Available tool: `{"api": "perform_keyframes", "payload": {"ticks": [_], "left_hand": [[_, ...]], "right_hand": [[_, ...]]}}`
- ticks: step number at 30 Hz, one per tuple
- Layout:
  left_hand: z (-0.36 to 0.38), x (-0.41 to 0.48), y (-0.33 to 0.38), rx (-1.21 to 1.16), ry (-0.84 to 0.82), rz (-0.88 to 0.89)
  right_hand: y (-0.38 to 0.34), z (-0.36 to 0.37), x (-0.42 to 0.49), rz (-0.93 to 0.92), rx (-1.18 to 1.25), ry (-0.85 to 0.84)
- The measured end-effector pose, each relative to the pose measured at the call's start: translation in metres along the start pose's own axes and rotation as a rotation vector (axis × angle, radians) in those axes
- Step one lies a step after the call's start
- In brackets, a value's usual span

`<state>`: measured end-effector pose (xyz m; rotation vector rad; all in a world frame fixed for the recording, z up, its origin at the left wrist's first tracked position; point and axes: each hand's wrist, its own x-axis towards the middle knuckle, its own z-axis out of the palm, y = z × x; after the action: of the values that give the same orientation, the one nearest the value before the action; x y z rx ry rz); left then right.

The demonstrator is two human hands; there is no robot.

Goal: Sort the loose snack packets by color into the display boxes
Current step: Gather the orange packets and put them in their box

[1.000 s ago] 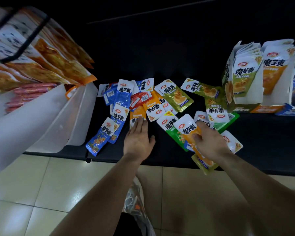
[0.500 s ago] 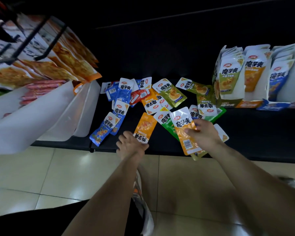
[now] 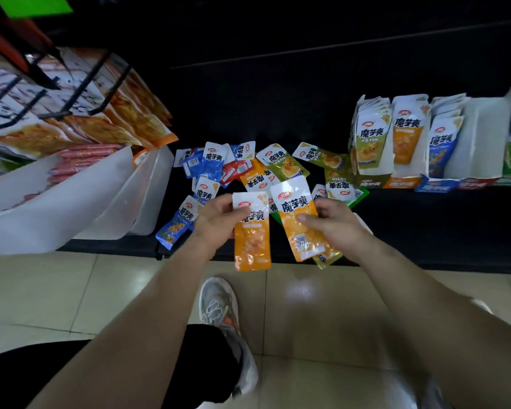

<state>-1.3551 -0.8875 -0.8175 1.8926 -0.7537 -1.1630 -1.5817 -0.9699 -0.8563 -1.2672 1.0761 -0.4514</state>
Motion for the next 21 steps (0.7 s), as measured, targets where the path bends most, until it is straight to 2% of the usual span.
{"api": "perform_keyframes", "payload": {"ticks": [2,5,9,13,17,21], "left_hand": [[0.016,0.002,-0.003,-0.082,0.045,-0.018],[0.038,0.007,-0.008,-0.125,0.078,-0.076],[0.060,0.012,-0.010,-0.152,0.010,-0.080],[0.067,0.015,-0.007,-0.195,-0.027,-0.102],[0.068,0.017,-0.010,-0.259,-0.061,-0.133],[0.073,0.020,-0.016,-0.306,-0.085,-0.160]], "right_hand": [[0.003,0.003,0.003,-0.025,-0.016,0.095],[0.005,0.004,0.004,-0.069,-0.164,0.189],[0.008,0.009,0.001,-0.082,-0.249,0.136],[0.016,0.011,0.005,-0.046,-0.125,0.048],[0.023,0.005,0.011,-0.039,-0.156,0.078],[0.021,0.002,0.012,0.079,-0.154,0.128]]}}
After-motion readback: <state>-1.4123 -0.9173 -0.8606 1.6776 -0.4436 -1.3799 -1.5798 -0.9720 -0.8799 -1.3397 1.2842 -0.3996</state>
